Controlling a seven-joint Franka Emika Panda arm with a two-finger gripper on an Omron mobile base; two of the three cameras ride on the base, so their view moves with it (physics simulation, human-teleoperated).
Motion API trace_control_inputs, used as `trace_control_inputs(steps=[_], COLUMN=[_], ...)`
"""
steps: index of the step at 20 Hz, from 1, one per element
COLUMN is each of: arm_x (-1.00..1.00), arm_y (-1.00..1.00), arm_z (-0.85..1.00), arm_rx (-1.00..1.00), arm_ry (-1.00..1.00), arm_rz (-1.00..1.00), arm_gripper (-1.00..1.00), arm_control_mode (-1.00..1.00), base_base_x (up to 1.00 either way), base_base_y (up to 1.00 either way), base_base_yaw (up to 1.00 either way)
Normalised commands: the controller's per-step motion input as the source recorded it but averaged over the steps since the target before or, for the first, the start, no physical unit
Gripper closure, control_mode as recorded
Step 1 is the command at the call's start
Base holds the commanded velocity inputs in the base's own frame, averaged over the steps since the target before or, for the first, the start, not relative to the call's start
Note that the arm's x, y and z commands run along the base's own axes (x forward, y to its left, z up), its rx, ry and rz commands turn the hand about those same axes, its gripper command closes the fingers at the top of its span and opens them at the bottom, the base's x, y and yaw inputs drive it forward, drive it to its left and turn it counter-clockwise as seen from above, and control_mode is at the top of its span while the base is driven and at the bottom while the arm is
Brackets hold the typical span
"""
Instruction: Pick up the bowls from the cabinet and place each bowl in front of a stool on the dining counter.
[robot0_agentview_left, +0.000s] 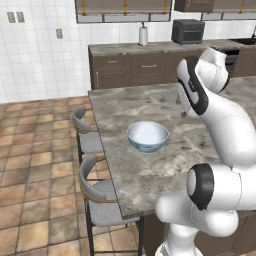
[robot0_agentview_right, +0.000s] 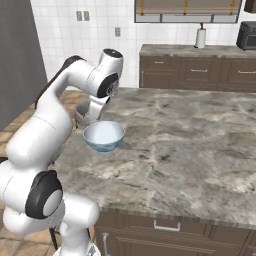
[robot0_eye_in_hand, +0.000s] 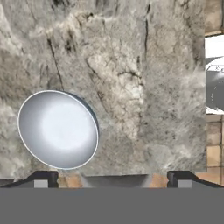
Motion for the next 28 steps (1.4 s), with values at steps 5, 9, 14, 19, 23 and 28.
trace_control_inputs(steps=[5,9,14,19,23,28], arm_x=[-0.46,-0.46,-0.77,-0.96,-0.98,-1.0], arm_y=[-0.19,-0.27,-0.11,0.03,0.05,0.0], arm_z=[0.89,0.78,0.36,-0.49,-0.95,-0.24], arm_rx=[0.0,0.0,0.0,-0.03,-0.01,0.0], arm_ry=[0.33,0.31,0.29,0.1,0.01,-0.12], arm_rz=[0.0,0.0,0.0,-0.02,-0.01,-0.01], arm_gripper=[-1.0,-1.0,-1.0,-1.0,-1.0,-1.0], arm_control_mode=[-1.0,-1.0,-1.0,-1.0,-1.0,-1.0], base_base_x=[0.0,0.0,0.0,0.0,0.0,0.0], base_base_y=[0.0,0.0,0.0,0.0,0.0,0.0], base_base_yaw=[0.0,0.0,0.0,0.0,0.0,0.0])
